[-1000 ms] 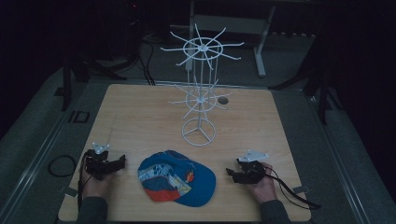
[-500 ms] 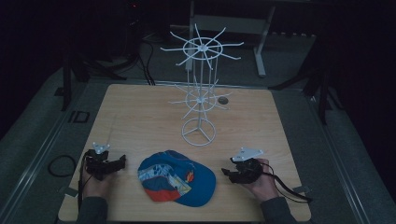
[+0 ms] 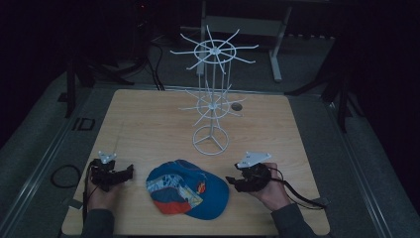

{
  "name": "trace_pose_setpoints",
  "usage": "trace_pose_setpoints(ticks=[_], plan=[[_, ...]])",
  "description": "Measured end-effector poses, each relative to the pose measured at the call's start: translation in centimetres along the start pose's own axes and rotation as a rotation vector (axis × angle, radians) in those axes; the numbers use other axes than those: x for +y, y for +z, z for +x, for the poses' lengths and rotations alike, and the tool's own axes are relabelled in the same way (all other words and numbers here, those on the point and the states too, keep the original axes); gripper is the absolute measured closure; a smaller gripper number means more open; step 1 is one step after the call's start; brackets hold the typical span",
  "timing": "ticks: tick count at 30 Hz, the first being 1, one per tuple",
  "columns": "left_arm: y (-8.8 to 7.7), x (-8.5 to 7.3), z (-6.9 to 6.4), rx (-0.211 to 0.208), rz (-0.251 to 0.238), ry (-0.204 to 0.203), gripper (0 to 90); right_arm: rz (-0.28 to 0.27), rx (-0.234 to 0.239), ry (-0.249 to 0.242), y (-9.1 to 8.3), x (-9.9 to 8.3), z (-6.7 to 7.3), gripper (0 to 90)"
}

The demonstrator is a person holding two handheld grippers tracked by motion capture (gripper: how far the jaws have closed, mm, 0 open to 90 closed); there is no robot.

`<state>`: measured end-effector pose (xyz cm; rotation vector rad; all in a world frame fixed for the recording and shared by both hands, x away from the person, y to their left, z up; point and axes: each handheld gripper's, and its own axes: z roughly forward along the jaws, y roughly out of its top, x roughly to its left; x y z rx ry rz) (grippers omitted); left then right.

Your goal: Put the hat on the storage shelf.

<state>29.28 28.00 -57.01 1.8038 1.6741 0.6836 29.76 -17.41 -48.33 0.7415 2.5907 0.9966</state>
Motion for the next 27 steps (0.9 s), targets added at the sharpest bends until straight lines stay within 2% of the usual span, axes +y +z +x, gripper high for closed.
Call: trace_pose_setpoints(ticks=[4,11,17,21,25,27], plan=[[0.0,0.0,0.0,0.0,0.0,0.0,15.0,0.003,0.022,-0.025,0.3,1.0,0.4,42.5],[0.0,0.0,0.0,-0.001,0.0,0.0,15.0,-0.025,0.07,-0.061,0.7,3.1,1.5,41.3],[0.0,0.0,0.0,-0.001,0.0,0.001,15.0,-0.035,0.113,-0.083,1.5,5.1,2.3,38.9],[0.0,0.0,0.0,-0.002,0.0,0.001,15.0,-0.033,0.129,-0.117,2.2,6.4,3.0,36.5],[0.0,0.0,0.0,-0.002,0.001,0.002,15.0,-0.033,0.154,-0.122,2.8,7.5,3.6,35.7],[0.0,0.0,0.0,-0.002,0.001,0.003,15.0,-0.045,0.186,-0.111,3.1,7.9,3.6,35.6]])
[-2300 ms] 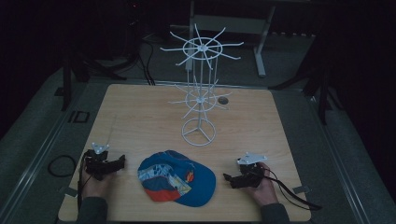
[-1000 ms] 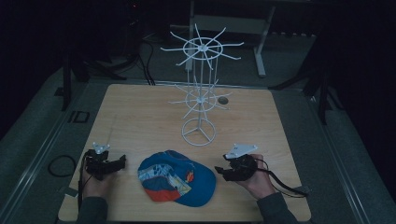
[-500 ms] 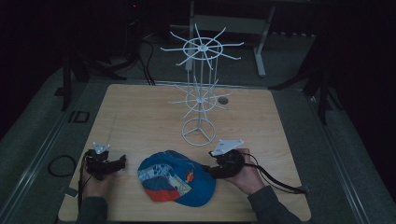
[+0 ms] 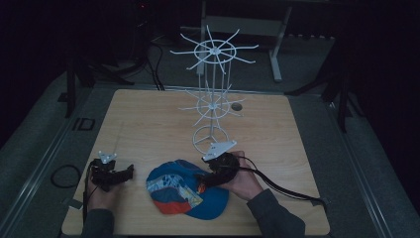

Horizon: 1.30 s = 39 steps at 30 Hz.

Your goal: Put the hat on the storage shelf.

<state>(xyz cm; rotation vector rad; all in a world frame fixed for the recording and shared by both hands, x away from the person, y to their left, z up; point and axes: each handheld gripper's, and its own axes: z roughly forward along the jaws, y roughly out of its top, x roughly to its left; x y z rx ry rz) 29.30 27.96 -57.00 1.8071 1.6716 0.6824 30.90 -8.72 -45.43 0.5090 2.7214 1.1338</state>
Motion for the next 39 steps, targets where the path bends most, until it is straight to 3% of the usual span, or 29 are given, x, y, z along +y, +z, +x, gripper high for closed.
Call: trace_pose_setpoints(ticks=[5,10,13,16,19,22,25,30,39], plan=[[0.0,0.0,0.0,0.0,0.001,0.0,15.0,0.008,0.038,-0.004,1.3,1.1,0.5,33.6],[0.0,0.0,0.0,0.0,-0.001,0.0,15.0,0.054,0.048,-0.045,3.0,2.1,1.1,35.6],[0.0,0.0,0.0,0.0,-0.001,0.0,15.0,0.073,0.085,-0.046,4.0,2.4,1.1,43.0],[0.0,0.0,0.0,0.0,-0.001,-0.001,15.0,0.113,0.09,-0.045,4.8,2.1,0.8,51.3],[0.0,0.0,0.0,0.0,0.0,0.0,15.0,0.15,0.098,-0.058,5.0,1.8,0.8,68.8],[0.0,0.0,0.0,0.0,-0.001,-0.001,15.0,0.174,0.088,-0.079,4.7,1.7,0.8,81.8],[0.0,0.0,0.0,0.0,0.001,0.0,15.0,0.202,0.078,-0.096,3.9,1.4,0.8,84.8],[0.0,0.0,0.0,0.0,0.0,0.0,15.0,0.25,0.07,-0.108,2.1,0.3,0.4,85.8],[0.0,0.0,0.0,0.0,0.0,0.0,15.0,0.341,0.048,-0.072,-1.2,-2.7,-1.6,85.4]])
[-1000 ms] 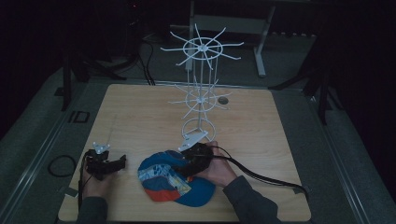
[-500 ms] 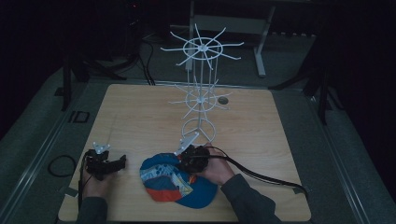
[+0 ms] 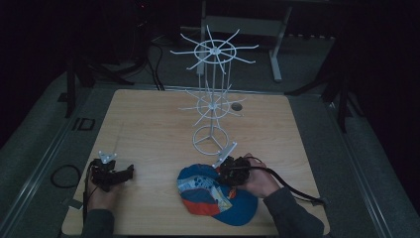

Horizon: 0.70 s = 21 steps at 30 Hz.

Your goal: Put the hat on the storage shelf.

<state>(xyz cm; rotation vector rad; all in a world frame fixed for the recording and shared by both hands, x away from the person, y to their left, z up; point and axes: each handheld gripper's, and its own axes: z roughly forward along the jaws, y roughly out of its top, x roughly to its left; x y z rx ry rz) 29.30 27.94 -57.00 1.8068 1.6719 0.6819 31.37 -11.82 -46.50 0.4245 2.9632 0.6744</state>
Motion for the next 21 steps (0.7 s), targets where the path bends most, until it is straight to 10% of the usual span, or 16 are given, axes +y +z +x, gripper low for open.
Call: trace_pose_setpoints(ticks=[11,21], plan=[[0.0,0.0,0.0,-0.001,0.0,0.0,15.0,0.053,-0.026,0.058,1.2,1.8,-0.5,40.9],[0.0,0.0,0.0,-0.001,0.0,0.001,15.0,0.132,0.001,0.065,4.1,2.7,-1.4,48.5]])
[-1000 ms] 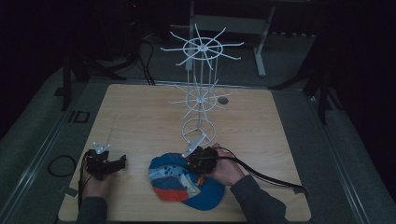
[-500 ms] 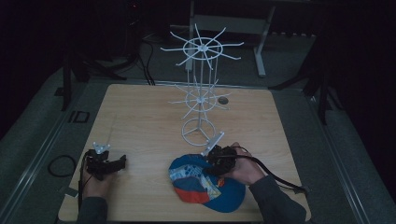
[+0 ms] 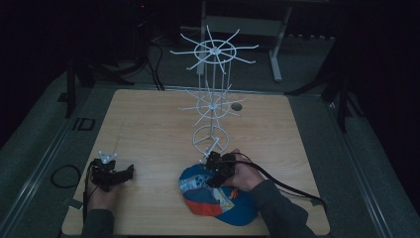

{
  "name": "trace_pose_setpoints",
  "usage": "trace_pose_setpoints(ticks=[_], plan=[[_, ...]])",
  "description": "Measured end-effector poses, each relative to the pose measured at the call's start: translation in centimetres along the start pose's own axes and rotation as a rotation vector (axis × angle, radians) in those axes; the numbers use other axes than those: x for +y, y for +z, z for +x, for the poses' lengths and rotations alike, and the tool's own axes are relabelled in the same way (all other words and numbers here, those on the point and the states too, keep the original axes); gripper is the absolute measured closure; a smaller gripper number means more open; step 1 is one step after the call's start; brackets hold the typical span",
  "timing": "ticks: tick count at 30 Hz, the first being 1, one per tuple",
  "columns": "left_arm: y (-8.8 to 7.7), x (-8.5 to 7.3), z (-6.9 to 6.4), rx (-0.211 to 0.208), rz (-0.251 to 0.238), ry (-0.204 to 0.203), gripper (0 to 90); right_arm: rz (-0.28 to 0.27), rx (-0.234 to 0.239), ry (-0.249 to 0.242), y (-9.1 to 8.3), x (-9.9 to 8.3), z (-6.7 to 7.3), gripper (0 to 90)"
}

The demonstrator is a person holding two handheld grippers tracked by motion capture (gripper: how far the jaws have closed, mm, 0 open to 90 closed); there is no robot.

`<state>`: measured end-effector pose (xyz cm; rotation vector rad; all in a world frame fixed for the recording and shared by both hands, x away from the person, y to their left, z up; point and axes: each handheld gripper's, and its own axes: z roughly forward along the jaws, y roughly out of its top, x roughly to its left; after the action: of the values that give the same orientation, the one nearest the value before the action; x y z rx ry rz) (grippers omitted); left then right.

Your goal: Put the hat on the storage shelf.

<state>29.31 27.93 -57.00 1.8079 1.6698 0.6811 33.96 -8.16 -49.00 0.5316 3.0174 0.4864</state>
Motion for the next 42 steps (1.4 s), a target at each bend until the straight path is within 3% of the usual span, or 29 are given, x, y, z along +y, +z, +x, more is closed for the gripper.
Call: trace_pose_setpoints(ticks=[2,3,4,6,19,31,42], plan=[[0.0,0.0,0.0,0.0,0.0,0.0,15.0,0.005,0.03,-0.008,0.2,0.1,0.0,61.9],[0.0,0.0,0.0,0.0,0.0,0.0,15.0,0.014,0.043,-0.014,0.3,0.1,-0.1,75.8],[0.0,0.0,0.0,0.0,0.0,-0.001,15.0,0.014,0.043,-0.014,0.3,0.1,-0.1,75.8],[0.0,0.0,0.0,0.0,0.0,0.0,15.0,0.007,0.037,-0.014,0.1,0.0,-0.2,87.6],[0.0,0.0,0.0,0.0,0.0,0.0,15.0,-0.154,-0.027,0.0,-5.3,-1.7,0.3,88.4],[0.0,0.0,0.0,0.0,0.0,0.0,15.0,-0.292,-0.049,0.041,-8.8,-4.9,-0.8,88.4],[0.0,0.0,0.0,0.0,0.0,0.0,15.0,-0.336,-0.084,0.074,-10.7,-7.0,-1.5,88.4]])
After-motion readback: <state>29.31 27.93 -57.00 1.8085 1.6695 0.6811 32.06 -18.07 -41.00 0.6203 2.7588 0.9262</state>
